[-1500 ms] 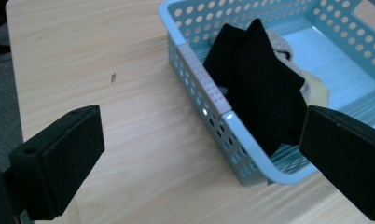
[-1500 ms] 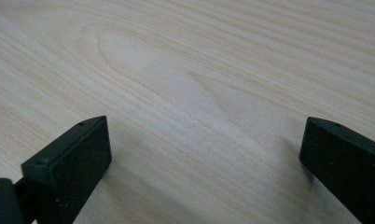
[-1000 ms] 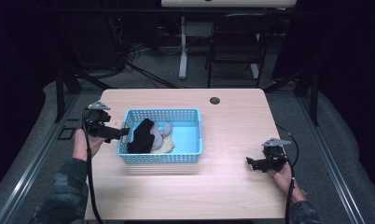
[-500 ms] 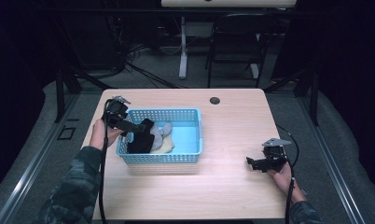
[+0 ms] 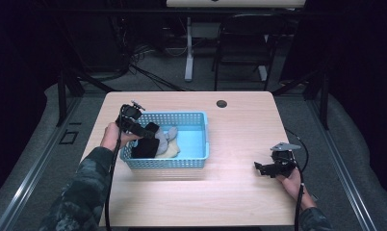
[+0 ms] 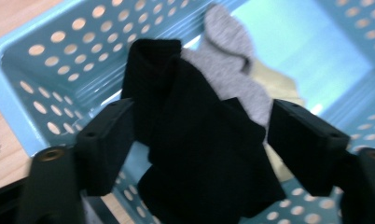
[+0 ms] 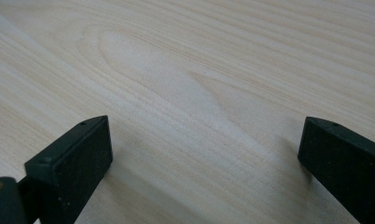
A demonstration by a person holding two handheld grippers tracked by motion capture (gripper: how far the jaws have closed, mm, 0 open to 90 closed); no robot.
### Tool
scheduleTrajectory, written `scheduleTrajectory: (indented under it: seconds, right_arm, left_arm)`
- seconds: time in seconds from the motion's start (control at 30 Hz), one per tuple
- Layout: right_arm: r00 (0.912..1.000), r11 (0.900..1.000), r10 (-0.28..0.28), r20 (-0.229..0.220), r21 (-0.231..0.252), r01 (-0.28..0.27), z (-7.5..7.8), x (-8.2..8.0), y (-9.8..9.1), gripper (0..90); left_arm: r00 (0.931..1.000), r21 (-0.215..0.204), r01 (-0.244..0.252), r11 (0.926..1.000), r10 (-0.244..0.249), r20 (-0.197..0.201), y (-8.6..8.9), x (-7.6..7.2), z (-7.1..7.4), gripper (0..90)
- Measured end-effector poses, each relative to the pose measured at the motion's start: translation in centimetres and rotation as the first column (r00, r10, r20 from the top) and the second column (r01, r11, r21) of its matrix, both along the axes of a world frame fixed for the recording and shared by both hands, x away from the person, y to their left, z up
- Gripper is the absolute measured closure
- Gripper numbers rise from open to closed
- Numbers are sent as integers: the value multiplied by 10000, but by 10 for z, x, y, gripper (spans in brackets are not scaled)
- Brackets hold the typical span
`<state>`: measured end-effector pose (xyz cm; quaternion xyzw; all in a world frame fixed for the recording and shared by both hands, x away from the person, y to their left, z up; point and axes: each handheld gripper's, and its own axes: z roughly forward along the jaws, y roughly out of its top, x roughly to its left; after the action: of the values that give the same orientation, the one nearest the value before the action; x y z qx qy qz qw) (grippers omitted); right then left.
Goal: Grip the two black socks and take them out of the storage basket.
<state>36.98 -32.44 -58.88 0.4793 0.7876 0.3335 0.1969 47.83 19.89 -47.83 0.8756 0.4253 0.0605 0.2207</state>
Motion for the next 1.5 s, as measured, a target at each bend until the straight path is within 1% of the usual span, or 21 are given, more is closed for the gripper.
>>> scheduleTrajectory:
  seconds: [0.07, 0.1, 0.13, 0.17, 0.23, 0.3, 0.33, 0.4, 0.47, 0.6, 0.7, 0.73, 0.77, 0.87, 0.9, 1.0, 1.03, 1.1, 1.13, 1.17, 1.5]
  right_arm:
    - [10000, 10000, -1, 0, -5, 1, 0, 0, 0, 23]
    - [10000, 10000, -1, 0, -5, 1, 0, 0, 0, 23]
    - [10000, 10000, 2, -2, 0, -2, 0, 0, 0, 23]
    - [10000, 10000, -8, -1, 1, 8, 0, 0, 0, 24]
    - [10000, 10000, -21, 12, 6, 21, 0, 0, 0, 24]
    - [10000, 10000, -21, 11, 2, 21, 0, 0, 0, 24]
    - [10000, 10000, -19, 12, -4, 19, 0, 0, 0, 24]
    - [10000, 10000, -19, 11, 2, 19, 0, 0, 0, 24]
    - [10000, 10000, -17, 14, 0, 17, 0, 0, 0, 24]
    - [10000, 10000, -22, 16, 5, 22, 0, 0, 0, 24]
    - [10000, 10000, -17, 9, -4, 17, 0, 0, 0, 24]
    - [10000, 10000, -23, 13, 7, 23, 0, 0, 0, 24]
    - [10000, 10000, -20, 10, -3, 20, 0, 0, 0, 24]
    - [10000, 10000, -18, 7, -5, 18, 0, 0, 0, 24]
    - [10000, 10000, -20, 10, -1, 20, 0, 0, 0, 24]
    - [10000, 10000, -20, 9, 1, 20, 0, 0, 0, 24]
    - [10000, 10000, -22, 12, 5, 22, 0, 0, 0, 24]
    - [10000, 10000, -20, 10, -1, 20, 0, 0, 0, 24]
    - [10000, 10000, -19, 10, -1, 19, 0, 0, 0, 24]
    - [10000, 10000, -22, 13, 4, 22, 0, 0, 0, 24]
    - [10000, 10000, -20, 12, 2, 20, 0, 0, 0, 24]
  left_arm:
    - [10000, 265, -75, 9996, 75, -12, 0, 3, -3, 311]
    - [10000, 265, -75, 9996, 75, -12, 0, 3, -3, 340]
    - [9997, 456, -202, 9988, 208, -124, 0, 5, -6, 365]
    - [9993, 508, -291, 9983, 304, -235, 0, 5, -7, 383]
    - [9989, 628, -302, 9976, 323, -336, 0, 7, -11, 431]
    - [9988, 601, -198, 9980, 224, -430, 1, 7, -12, 482]
    - [9988, 563, -253, 9981, 277, -414, 0, 6, -13, 507]
    - [9988, 570, -179, 9982, 204, -440, 0, 6, -13, 565]
    - [9989, 567, -100, 9983, 126, -456, 0, 4, -13, 666]
    - [9984, 513, 54, 9987, -25, -556, 2, 3, -12, 776]
    - [9983, 531, 151, 9985, -120, -576, 2, 2, -11, 808]
    - [9987, 478, 179, 9987, -155, -494, 2, 1, -9, 812]
    - [9985, 451, 191, 9988, -167, -519, 2, 0, -8, 814]
    - [9989, 456, 259, 9986, -241, -409, 2, -1, -6, 817]
    - [9991, 344, 250, 9991, -237, -353, 3, -3, -4, 817]
    - [9994, 257, 268, 9993, -263, -203, 4, -6, 1, 819]
    - [9994, 274, 301, 9992, -296, -187, 5, -6, 3, 820]
    - [9995, 195, 255, 9995, -252, -165, 6, -7, 4, 823]
    - [9993, 164, 347, 9993, -344, -126, 7, -8, 7, 825]
    - [9994, 93, 325, 9994, -324, -97, 7, -8, 8, 826]
    - [9990, 59, 439, 9990, -439, -9, 8, -10, 18, 828]
